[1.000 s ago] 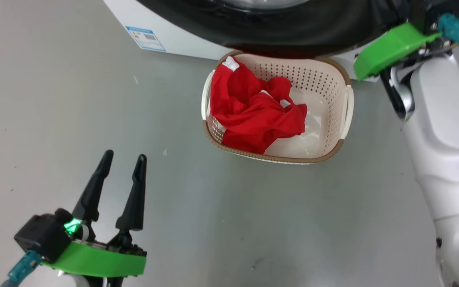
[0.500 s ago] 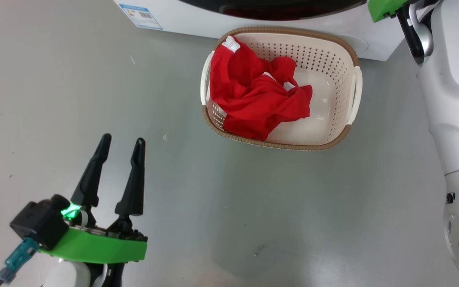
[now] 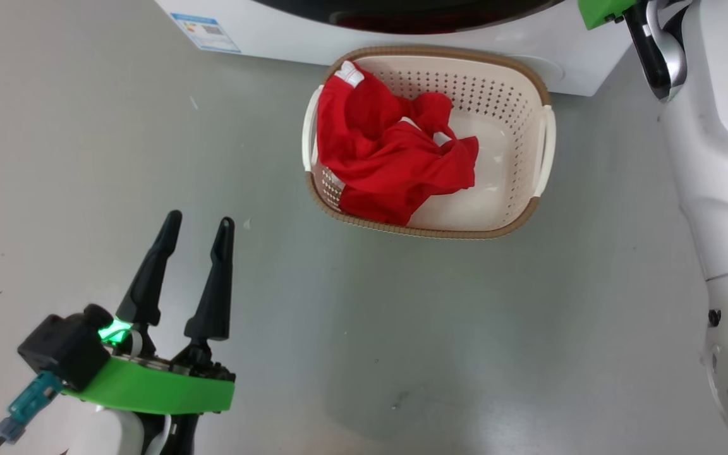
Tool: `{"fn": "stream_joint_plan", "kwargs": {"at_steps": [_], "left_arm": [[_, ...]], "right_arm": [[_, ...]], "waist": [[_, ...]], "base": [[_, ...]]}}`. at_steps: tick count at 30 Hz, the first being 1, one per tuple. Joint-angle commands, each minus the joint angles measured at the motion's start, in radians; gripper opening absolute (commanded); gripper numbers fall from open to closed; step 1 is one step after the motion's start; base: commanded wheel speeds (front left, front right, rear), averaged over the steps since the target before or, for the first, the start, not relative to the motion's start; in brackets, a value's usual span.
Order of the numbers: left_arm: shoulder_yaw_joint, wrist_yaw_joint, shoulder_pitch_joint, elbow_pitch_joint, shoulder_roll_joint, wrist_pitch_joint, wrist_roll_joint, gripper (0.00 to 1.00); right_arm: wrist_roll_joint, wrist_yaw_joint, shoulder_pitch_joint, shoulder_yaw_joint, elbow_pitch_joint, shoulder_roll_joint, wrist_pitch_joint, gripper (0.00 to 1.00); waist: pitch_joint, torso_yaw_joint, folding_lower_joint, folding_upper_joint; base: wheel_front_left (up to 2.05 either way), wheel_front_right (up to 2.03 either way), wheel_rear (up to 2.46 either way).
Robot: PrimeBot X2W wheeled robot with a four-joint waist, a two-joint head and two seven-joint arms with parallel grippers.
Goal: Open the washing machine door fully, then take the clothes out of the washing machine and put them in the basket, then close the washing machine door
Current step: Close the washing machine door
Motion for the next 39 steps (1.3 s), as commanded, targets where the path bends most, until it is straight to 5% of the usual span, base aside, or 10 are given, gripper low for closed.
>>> {"fn": "stream_joint_plan", "kwargs": {"at_steps": [1,5,7,8,19,39], "left_arm": [[0.034,-0.005,-0.014,-0.022,0.034,-0.008,-0.013,1.0],[0.04,-0.005,-0.009,-0.026,0.033,-0.008,-0.037,1.0],[0.048,-0.005,-0.005,-0.034,0.032,-0.008,-0.048,1.0],[0.051,-0.005,-0.003,-0.039,0.034,-0.008,-0.047,1.0],[0.095,-0.005,0.026,-0.052,0.025,-0.008,-0.01,1.0],[0.18,-0.005,0.126,-0.069,-0.003,-0.008,0.087,1.0]], "right_arm": [[0.044,-0.01,0.016,0.011,-0.052,0.011,-0.002,0.0],[0.101,-0.01,0.081,0.045,-0.122,0.011,-0.002,0.0],[0.123,-0.01,0.122,0.064,-0.16,0.011,-0.002,0.44],[0.133,-0.01,0.145,0.073,-0.181,0.011,-0.002,0.99],[0.225,-0.01,0.411,0.114,-0.387,0.011,-0.002,1.0],[0.197,-0.01,0.788,0.011,-0.594,0.011,-0.002,1.0]], "waist": [[-0.011,-0.016,-0.0001,-0.0001],[-0.032,-0.043,-0.0001,-0.0001],[-0.045,-0.058,-0.0001,-0.0001],[-0.052,-0.067,-0.0001,-0.0001],[-0.143,-0.166,-0.0001,-0.0001],[-0.333,-0.297,-0.0001,-0.0001]], "base": [[0.0,0.0,0.0],[0.0,0.0,0.0],[0.0,0.0,0.0],[0.0,0.0,0.0],[0.0,0.0,0.0],[0.0,0.0,0.0]]}}
